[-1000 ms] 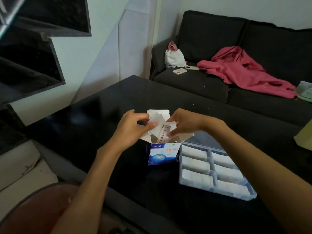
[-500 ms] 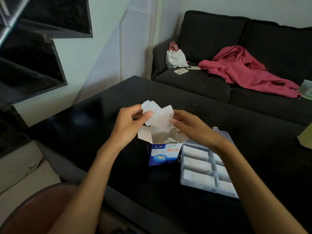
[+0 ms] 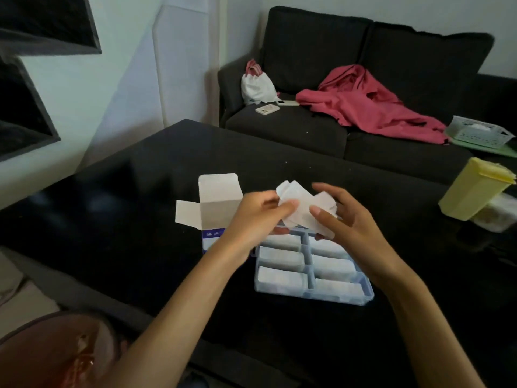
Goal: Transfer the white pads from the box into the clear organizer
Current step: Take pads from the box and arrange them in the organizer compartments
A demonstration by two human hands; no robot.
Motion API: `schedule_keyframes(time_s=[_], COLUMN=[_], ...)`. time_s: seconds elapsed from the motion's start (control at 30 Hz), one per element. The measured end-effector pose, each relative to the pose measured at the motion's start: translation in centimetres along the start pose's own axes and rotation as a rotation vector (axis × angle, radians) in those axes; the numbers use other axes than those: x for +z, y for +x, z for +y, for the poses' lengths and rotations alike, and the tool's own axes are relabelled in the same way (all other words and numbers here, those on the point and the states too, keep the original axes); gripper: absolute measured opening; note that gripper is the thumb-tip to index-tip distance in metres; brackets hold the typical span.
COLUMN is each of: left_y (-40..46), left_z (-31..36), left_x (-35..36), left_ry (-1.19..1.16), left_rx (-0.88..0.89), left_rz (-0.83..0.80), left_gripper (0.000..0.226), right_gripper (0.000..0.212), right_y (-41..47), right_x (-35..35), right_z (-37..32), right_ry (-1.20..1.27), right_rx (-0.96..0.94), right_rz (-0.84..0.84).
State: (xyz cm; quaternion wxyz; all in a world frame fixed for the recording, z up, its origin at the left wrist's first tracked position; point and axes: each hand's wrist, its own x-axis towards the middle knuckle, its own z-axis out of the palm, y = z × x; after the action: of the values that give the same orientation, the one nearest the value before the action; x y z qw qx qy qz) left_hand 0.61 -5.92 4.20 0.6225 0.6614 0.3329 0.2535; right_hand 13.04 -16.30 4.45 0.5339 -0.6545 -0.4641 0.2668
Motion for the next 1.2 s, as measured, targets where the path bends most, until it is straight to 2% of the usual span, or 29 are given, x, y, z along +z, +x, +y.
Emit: schedule_keyframes(time_s=[0.1,0.2,0.33,0.4,0.5,0.6,0.73,0.83,0.97,1.1,1.2], left_y=[0.6,1.2,1.9,1.9,2.1,2.4,2.5,2.7,2.9,3.3,3.6], left_z=[-0.9,-1.8,-2.4,-2.5,-3.2,-3.5,-3.5,-3.5,-3.5,-3.6,-3.8], left_x=[2.3,2.9,2.7,2.7,2.8,2.9,2.9,3.0,4.2,5.1,5.9], left_ry=[-0.003,0.096,0.36,0.524,0.662,0.68,0.682,0.649,0.588,0.554,0.529], left_rx=[-0.09,-0.035,0.128,0.201,0.257,0.309,0.307,0.303,0.299,0.232,0.227], left_rz=[-0.015,-0.053,-0.238,-0.257,-0.19,-0.127,-0.173,-0.225,-0.198,-0.254,-0.248], left_gripper=[0.031,0.039,0.094,0.104,0.087,0.061,0.047,0.042,0.04,0.056,0.039], right_gripper=[0.029,0.027,0.024,0.025,0.021,0.021,0.024,0.02,0.014,0.013,0.011], right_y=[-0.3,0.0,0.5,0.6,0.7,0.7,0.6,0.6,0.3,-0.4,-0.7], right_x=[-0.6,-1.3,-2.7,-3.0,-3.0,-3.3,-4.0,-4.3,-4.9,-6.3,-7.1], right_z=[2.0,3.3,4.4,4.5,4.6,4.9,5.0,5.2,5.6,6.3,7.1], right_ry=[-0.003,-0.008,0.037,0.024,0.023,0.036,0.012,-0.037,-0.138,-0.237,-0.256], right_rx=[0.058,0.125,0.221,0.231,0.229,0.254,0.258,0.248,0.173,0.092,0.088], right_rz=[0.086,0.105,-0.014,-0.071,-0.056,-0.036,-0.044,0.009,0.075,0.117,0.118])
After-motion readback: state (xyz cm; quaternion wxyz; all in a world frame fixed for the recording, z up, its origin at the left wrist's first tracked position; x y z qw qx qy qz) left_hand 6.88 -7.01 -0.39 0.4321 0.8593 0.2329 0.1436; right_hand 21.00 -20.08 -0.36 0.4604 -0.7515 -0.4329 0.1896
